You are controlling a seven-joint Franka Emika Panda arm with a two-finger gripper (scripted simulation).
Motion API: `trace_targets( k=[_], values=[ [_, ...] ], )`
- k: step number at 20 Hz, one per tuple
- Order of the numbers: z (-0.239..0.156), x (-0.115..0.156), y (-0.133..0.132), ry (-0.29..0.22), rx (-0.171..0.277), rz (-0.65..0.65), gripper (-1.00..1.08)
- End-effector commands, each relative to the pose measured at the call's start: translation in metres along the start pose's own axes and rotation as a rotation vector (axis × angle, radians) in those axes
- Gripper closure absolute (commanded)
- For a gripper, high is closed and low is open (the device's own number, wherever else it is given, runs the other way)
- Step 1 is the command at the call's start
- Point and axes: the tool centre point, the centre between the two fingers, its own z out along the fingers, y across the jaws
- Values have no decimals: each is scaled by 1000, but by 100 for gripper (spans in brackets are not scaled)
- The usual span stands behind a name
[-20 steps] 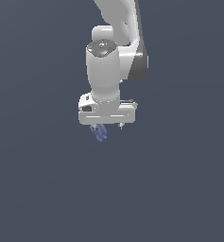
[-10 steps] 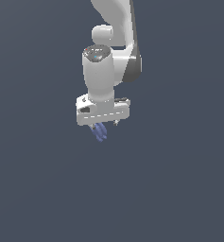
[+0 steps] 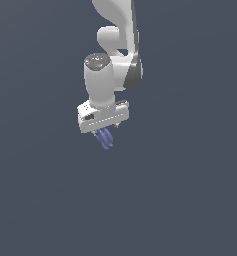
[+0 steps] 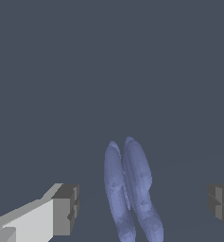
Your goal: Pick up the object and move it to a goal position.
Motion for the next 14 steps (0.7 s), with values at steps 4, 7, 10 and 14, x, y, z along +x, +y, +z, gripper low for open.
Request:
trace_targets(
  k=[4, 7, 10, 14],
  values=[
    [10, -19, 1, -16, 3, -107, -92],
    [14, -27, 1, -22, 5, -148, -92],
    [16, -32, 1, -26, 6, -179, -92],
    [19, -37, 1, -30, 8, -203, -92]
  ],
)
